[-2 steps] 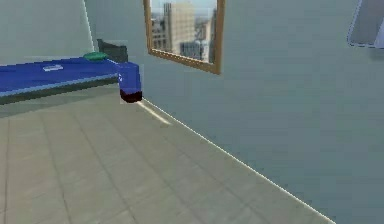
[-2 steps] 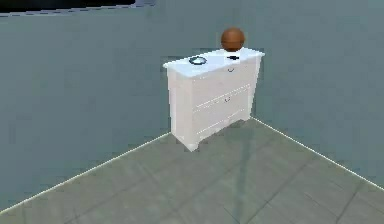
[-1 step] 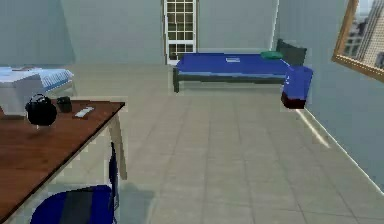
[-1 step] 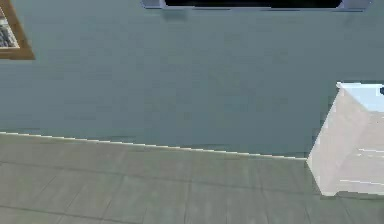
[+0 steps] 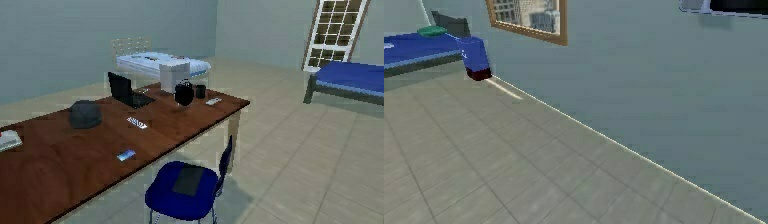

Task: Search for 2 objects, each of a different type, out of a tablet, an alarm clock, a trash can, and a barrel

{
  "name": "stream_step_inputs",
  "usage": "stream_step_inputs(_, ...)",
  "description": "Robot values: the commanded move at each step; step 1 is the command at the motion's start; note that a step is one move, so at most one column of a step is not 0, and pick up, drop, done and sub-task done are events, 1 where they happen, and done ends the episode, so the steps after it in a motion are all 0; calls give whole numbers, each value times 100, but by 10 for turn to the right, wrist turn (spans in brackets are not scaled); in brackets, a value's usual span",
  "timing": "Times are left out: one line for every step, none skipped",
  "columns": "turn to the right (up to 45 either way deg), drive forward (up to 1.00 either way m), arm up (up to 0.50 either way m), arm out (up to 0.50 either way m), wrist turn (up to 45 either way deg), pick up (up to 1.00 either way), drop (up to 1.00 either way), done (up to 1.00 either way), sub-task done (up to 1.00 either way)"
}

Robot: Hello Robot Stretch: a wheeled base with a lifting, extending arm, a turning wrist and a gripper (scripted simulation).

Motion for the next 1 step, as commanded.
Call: stream_step_inputs(0,0,0,0,0,0,0,100,0)
